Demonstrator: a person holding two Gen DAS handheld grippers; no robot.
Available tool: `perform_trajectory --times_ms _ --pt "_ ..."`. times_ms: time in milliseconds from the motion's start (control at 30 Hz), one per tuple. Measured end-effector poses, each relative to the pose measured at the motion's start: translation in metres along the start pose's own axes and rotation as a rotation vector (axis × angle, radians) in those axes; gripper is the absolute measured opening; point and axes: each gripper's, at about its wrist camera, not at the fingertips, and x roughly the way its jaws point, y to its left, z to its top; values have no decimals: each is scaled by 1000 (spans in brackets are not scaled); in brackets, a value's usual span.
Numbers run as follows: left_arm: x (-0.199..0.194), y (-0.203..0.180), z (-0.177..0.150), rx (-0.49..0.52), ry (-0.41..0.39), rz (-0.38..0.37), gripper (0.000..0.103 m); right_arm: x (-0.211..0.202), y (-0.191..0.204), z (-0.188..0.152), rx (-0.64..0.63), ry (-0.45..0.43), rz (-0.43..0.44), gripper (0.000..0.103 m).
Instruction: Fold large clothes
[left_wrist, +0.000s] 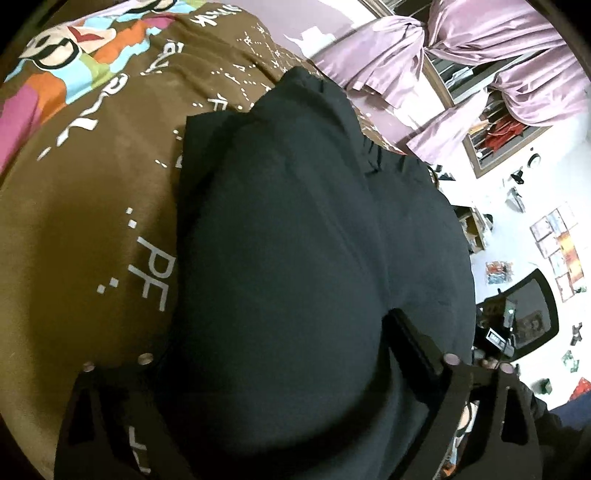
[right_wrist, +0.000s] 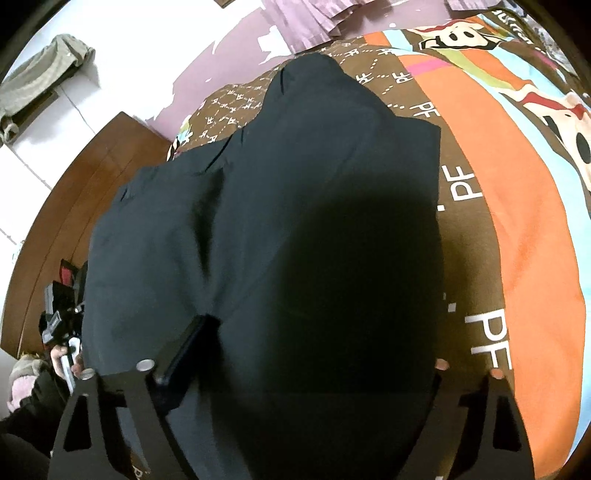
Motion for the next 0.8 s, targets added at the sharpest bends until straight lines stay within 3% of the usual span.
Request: perform_trajectory --times_ms 167,300,367,467,667,800 --pt "-2 -8 -8 24 -50 24 70 -6 4 0 23 -26 14 57" --pt "-12 -21 -16 63 -123 8 42 -15 16 0 -22 -70 6 34" --pt "-20 -32 -20 107 -158 11 36 -21 26 3 -58 -94 -5 27" --pt "-21 -50 -23 159 -189 25 30 -32 39 10 -89 -144 12 23" --pt "-33 -82 -16 210 -257 -37 25 -54 70 26 -205 -227 32 20" --pt "-31 -112 -13 265 -277 -8 25 -77 78 33 -292 -290 20 20"
